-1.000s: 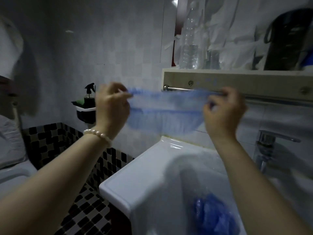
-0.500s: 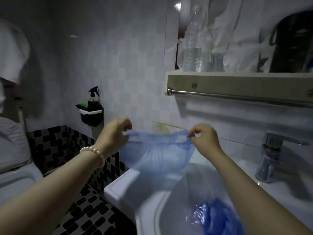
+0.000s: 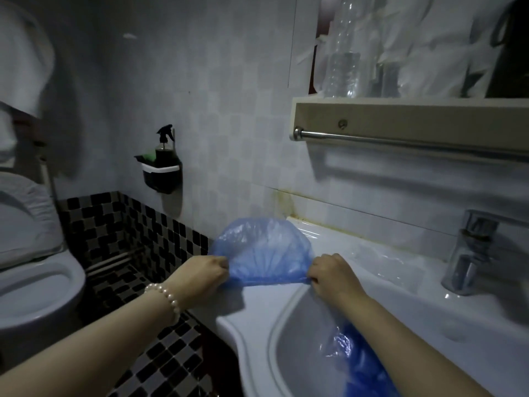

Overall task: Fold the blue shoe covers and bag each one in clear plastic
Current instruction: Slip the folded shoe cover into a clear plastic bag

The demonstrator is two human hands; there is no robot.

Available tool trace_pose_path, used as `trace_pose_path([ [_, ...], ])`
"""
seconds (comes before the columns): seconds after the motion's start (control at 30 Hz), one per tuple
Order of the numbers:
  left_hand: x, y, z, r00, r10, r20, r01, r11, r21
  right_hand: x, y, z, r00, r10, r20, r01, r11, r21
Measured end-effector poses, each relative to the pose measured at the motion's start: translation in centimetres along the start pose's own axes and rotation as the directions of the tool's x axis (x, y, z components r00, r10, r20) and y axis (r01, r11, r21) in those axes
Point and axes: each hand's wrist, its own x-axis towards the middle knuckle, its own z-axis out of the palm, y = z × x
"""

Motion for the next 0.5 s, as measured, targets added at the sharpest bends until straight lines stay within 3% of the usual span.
trace_pose_path([
  [0.13, -0.4, 0.7, 0.1, 1.000, 0.023, 0.007, -0.023, 0.998, 0.051, 0.3, -0.6, 0.2, 0.999, 0.010, -0.044, -0.006, 0.996, 0.088],
  [0.27, -0.1, 0.8, 0.5, 1.000, 0.025, 0.006, -0.025, 0.997, 0.070, 0.3, -1.2, 0.7, 1.000, -0.013, 0.023, 0.009, 0.987, 0.161],
  [0.43, 0.5, 1.3, 0.6, 0.980, -0.162, 0.114, 0.168, 0.985, -0.043, 0.5, -2.0, -0.3, 0.975, 0.139, 0.173, -0.186, 0.936, 0.298],
  [0.5, 0.4, 1.3, 0.3, 0.985, -0.173, 0.010, 0.173, 0.972, -0.161, 0.6, -2.0, -0.6, 0.950, 0.237, 0.204, -0.307, 0.826, 0.472],
])
